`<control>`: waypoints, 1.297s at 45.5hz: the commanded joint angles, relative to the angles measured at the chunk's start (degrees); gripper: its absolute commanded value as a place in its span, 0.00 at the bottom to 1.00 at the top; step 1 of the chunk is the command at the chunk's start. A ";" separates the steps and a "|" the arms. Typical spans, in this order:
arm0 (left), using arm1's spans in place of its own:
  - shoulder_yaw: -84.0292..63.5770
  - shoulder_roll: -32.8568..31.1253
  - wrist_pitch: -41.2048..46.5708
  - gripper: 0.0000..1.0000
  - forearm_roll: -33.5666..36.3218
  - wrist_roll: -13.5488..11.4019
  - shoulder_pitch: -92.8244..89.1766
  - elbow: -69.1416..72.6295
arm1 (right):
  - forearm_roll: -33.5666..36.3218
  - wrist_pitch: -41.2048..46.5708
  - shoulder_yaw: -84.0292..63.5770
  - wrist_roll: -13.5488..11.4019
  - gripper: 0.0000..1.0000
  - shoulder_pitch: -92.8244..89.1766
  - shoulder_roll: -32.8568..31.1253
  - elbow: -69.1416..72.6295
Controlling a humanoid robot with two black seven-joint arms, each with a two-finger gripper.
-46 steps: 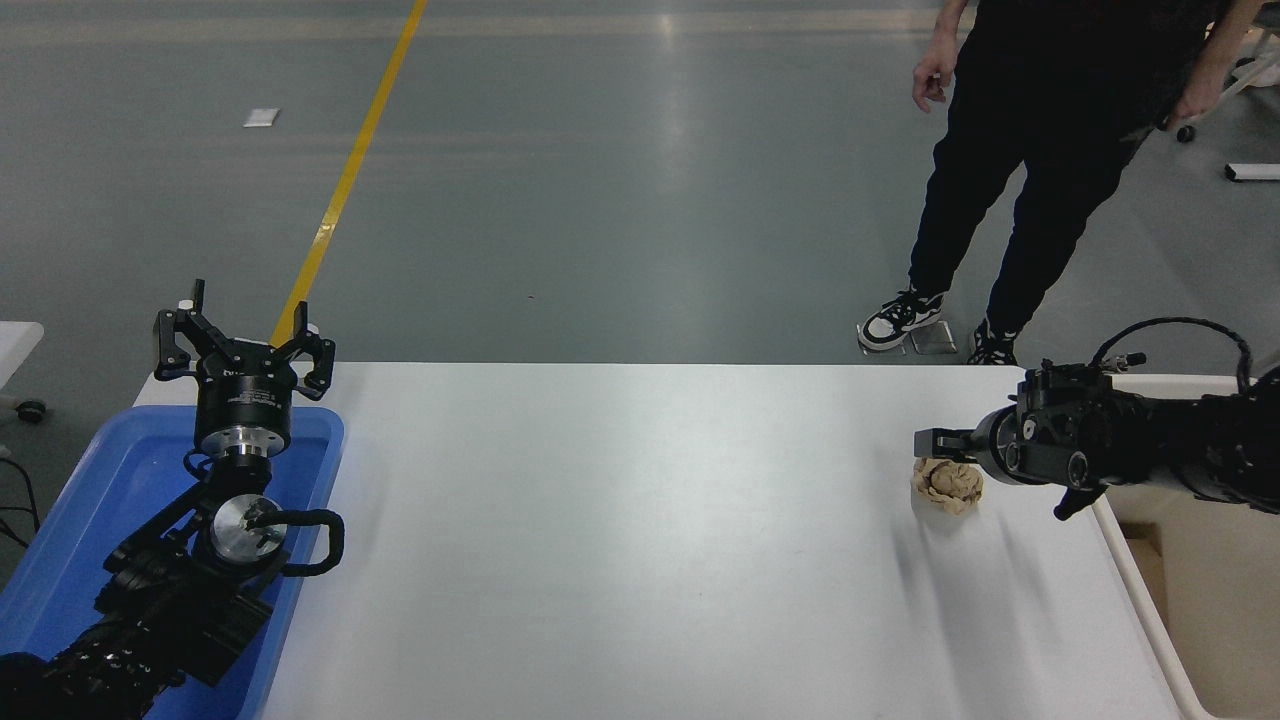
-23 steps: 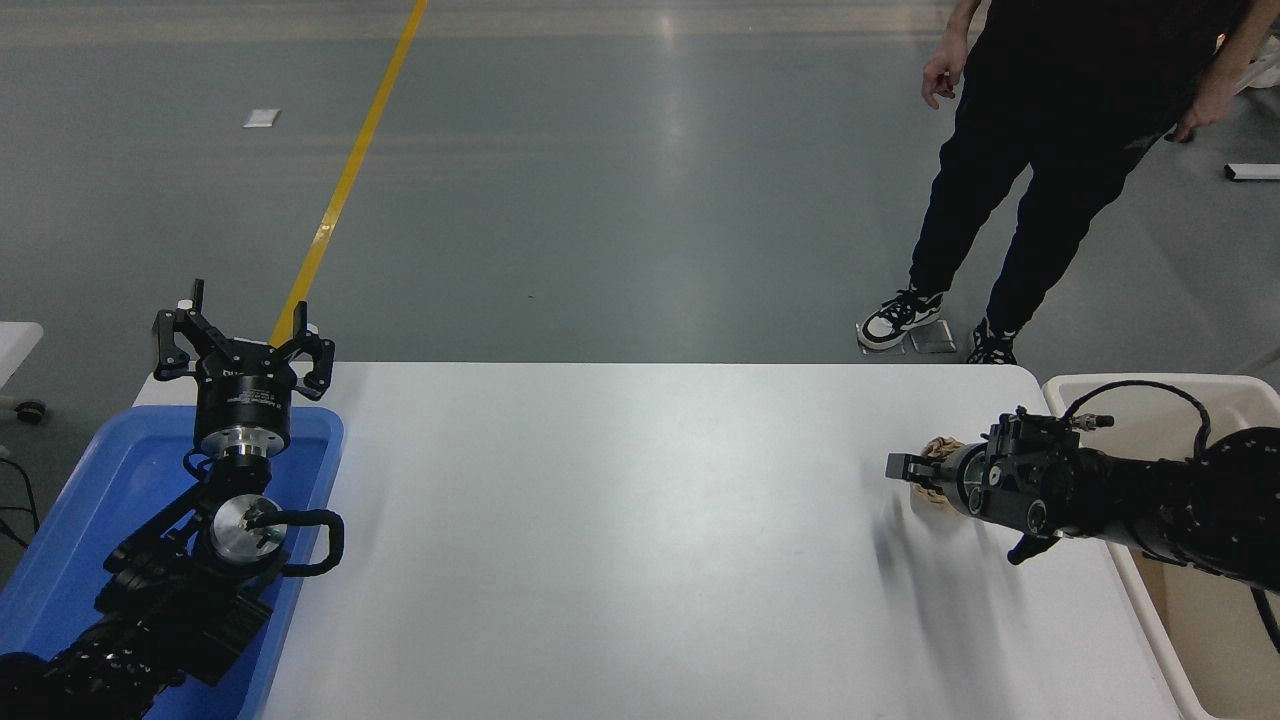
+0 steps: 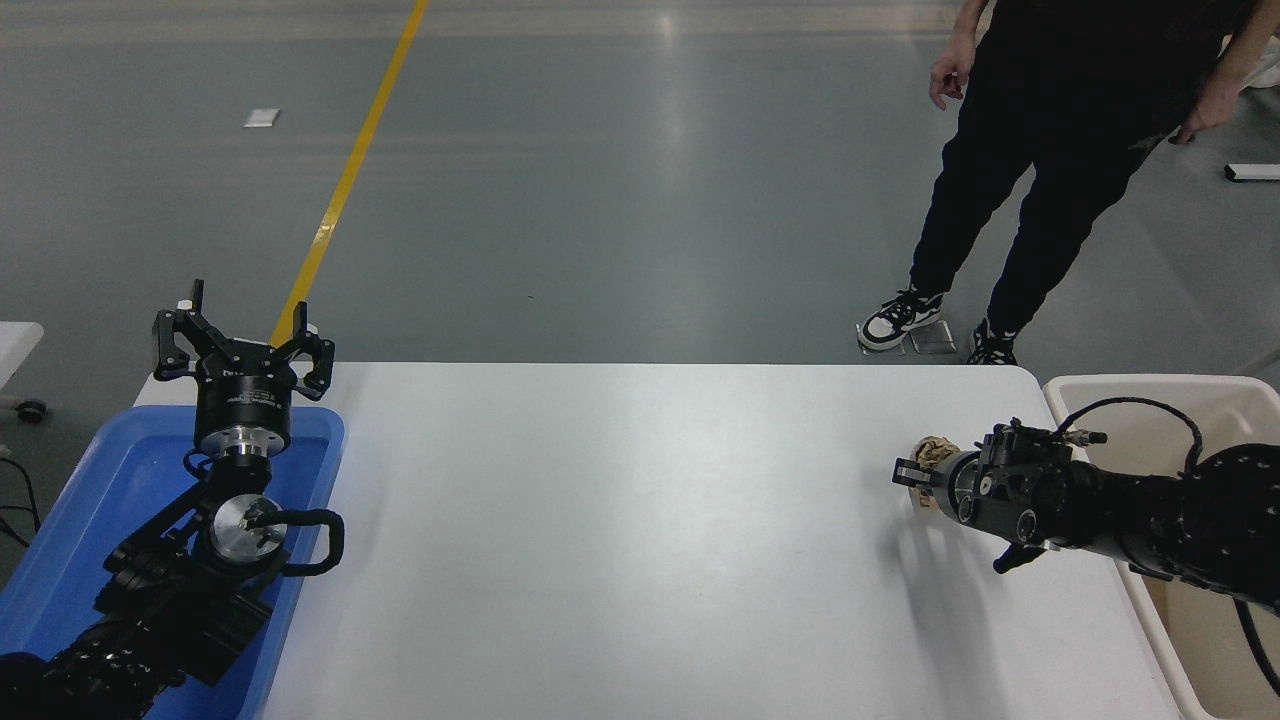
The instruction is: Pick up paper ball place in dustbin
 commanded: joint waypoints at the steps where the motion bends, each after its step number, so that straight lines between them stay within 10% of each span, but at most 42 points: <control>1: 0.00 0.00 0.00 0.99 0.09 0.08 0.00 0.00 | -0.25 1.10 -4.75 -0.09 0.00 11.04 -5.61 10.26; 16: 0.00 0.00 0.00 0.99 0.09 0.08 0.00 0.00 | -0.78 8.12 -18.99 0.70 0.00 41.36 -15.29 36.90; 34: 0.00 0.09 0.00 0.99 0.09 0.08 0.09 0.00 | -0.60 43.62 -17.78 2.10 0.00 74.33 -18.28 50.72; 59: 0.00 0.09 0.00 0.99 0.09 0.00 0.09 0.00 | -1.74 45.75 -18.03 1.93 0.00 74.96 -19.86 49.05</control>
